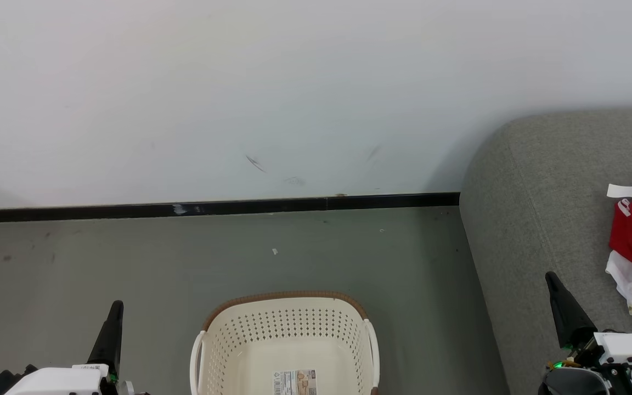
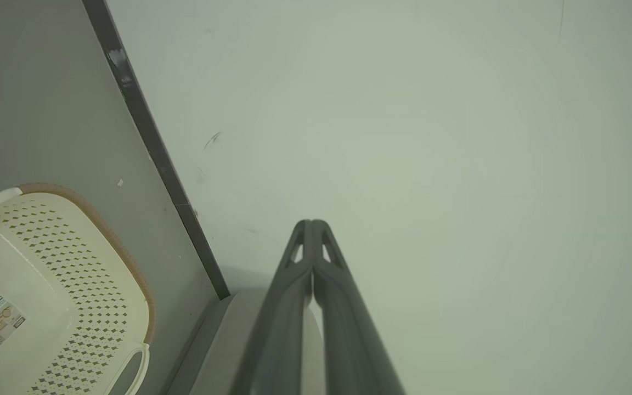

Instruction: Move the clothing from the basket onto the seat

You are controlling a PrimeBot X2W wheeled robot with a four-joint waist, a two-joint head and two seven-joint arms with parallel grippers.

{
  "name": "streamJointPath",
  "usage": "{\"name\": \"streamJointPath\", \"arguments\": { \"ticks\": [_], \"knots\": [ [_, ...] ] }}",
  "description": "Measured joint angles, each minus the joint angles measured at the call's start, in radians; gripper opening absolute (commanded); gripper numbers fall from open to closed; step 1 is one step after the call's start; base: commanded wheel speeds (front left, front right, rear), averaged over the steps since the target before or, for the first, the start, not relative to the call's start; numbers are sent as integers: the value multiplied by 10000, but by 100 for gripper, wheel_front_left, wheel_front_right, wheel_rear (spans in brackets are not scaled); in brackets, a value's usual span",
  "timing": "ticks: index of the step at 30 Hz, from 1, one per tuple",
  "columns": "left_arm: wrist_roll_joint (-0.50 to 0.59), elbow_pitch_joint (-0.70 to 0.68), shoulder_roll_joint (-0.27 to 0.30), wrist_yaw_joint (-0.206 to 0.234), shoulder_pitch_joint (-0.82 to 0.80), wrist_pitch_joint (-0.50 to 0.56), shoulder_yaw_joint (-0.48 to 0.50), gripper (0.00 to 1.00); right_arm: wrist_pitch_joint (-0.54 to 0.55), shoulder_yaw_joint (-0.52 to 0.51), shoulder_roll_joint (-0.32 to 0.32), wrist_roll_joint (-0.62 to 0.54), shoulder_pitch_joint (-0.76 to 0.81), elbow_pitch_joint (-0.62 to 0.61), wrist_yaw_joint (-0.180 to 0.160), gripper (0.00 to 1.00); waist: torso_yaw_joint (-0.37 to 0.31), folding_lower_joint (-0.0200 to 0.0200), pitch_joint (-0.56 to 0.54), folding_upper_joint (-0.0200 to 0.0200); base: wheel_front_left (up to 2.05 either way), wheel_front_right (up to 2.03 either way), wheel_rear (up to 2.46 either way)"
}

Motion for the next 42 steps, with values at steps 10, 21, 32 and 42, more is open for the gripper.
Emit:
{"name": "streamJointPath", "arguments": {
  "ticks": [10, 21, 32, 42],
  "knots": [
    [0, 50, 0, -31, -3, 0, 6, 0, 2, -17, 0, -2, -1, 31, 0, 0, -1, 0, -1, 0, 0, 0, 0],
    [0, 81, 0, -40, -7, 0, 10, 0, 4, -35, 2, -2, -1, 52, 0, 0, -1, -1, -2, 0, 0, 0, 0],
    [0, 111, 0, -44, -9, 2, 15, 0, 13, -54, 4, -4, -2, 59, 0, 0, 0, -1, -2, 0, 0, 0, 0],
    [0, 125, 0, -44, -12, 2, 21, 0, 15, -67, 8, -4, -2, 63, 0, 0, 0, -2, -3, 0, 0, 0, 0]
  ]
}}
